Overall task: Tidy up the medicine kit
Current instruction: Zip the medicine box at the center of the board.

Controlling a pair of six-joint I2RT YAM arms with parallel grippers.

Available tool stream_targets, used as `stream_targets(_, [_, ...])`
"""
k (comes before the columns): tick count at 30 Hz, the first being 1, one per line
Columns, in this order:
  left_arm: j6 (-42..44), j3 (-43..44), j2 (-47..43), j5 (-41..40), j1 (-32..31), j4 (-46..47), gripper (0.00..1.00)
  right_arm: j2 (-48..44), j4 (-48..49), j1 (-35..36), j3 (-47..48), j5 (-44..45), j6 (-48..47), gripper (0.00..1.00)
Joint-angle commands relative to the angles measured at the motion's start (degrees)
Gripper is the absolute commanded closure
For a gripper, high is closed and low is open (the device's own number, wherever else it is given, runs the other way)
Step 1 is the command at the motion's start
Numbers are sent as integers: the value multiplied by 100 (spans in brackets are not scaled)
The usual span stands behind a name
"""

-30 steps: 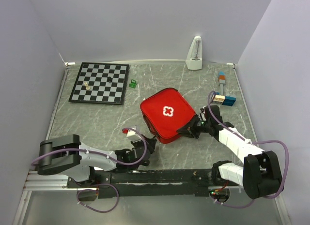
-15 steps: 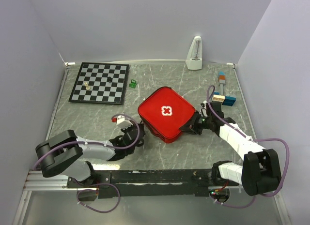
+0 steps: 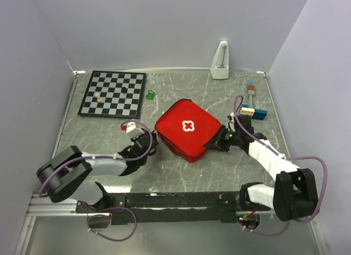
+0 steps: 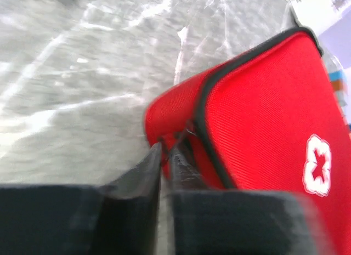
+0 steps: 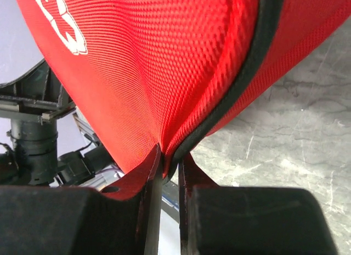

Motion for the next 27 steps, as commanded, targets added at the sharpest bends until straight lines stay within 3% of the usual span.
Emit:
stream_targets(1, [296, -484, -797, -506, 147, -773, 67, -23, -237, -148, 69, 688, -742, 100])
stream_targets(2, [252, -537, -1078, -532, 103, -939, 54, -32, -237, -148, 78, 688, -751, 100])
stream_targets(4, [165, -581, -1605, -541, 6, -1534, 39, -40, -246, -148, 122, 714, -786, 97])
stream_targets(5, [112, -564, -1886, -550, -46, -1877, 29, -67, -246, -148, 148, 732, -778, 93])
stream_targets(7, [-11, -494, -2396, -637, -196, -2641, 19, -84, -220, -148, 210, 775, -804, 76])
stream_targets(11, [-223, -423, -3355, -700, -433, -3769, 13, 3, -255, -157, 456, 977, -901, 51])
stream_targets(13, [92, -502, -3759, -551, -434, -3587, 12, 135, -342, -148, 605, 1109, -971, 45])
stream_targets(15, [811, -634, -3954, -314, -399, -2625, 12, 179, -430, -148, 684, 1188, -980, 41])
stream_targets(18, [1341, -390, -3561, 519, 126, -1645, 9, 83, -422, -139, 650, 1294, -910, 37])
stream_targets(21, [1543, 496, -2254, 1933, 865, -1626, 6, 74, -439, -139, 649, 1303, -883, 34])
stream_targets(27, [2124, 1843, -397, 3253, 1464, -1320, 5, 171, -212, -130, 606, 1101, -769, 33])
